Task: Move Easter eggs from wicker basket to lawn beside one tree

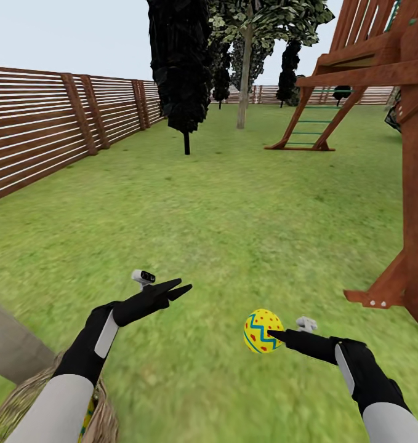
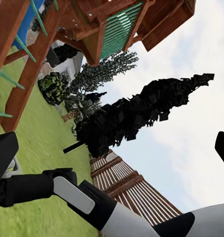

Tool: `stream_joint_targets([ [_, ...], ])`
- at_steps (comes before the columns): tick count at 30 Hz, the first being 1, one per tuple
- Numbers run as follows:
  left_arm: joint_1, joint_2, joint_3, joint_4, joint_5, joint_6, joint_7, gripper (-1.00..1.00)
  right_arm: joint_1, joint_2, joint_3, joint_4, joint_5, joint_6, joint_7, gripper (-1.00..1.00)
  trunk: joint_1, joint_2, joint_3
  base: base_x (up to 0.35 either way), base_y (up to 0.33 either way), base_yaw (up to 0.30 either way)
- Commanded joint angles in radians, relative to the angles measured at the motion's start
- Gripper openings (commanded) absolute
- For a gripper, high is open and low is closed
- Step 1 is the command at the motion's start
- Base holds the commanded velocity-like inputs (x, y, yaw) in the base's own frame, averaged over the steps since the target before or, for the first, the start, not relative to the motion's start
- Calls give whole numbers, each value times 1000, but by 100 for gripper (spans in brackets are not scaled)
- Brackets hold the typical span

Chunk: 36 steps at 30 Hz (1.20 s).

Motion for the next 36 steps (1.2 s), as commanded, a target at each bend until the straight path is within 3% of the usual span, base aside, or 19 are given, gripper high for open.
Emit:
stream_joint_targets([
  [1,-1,-1,2,-1,-2,11,-4,100,-1,1,-4,-1,6,6,7,-100,0,0,-1,315,-93,0],
  [13,-1,-1,2,-1,-2,11,-4,100,-1,1,-3,-1,7,6,7,-100,0,0,-1,315,-129,0],
  [17,-1,-1,2,-1,-2,11,-4,100,-1,1,19,-1,7,6,-40,-100,0,0,-1,315,-144,39],
  [36,-1,-1,2,-5,-2,11,-4,100,-1,2,24,-1,6,6,-52,-100,0,0,-1,315,-157,285],
])
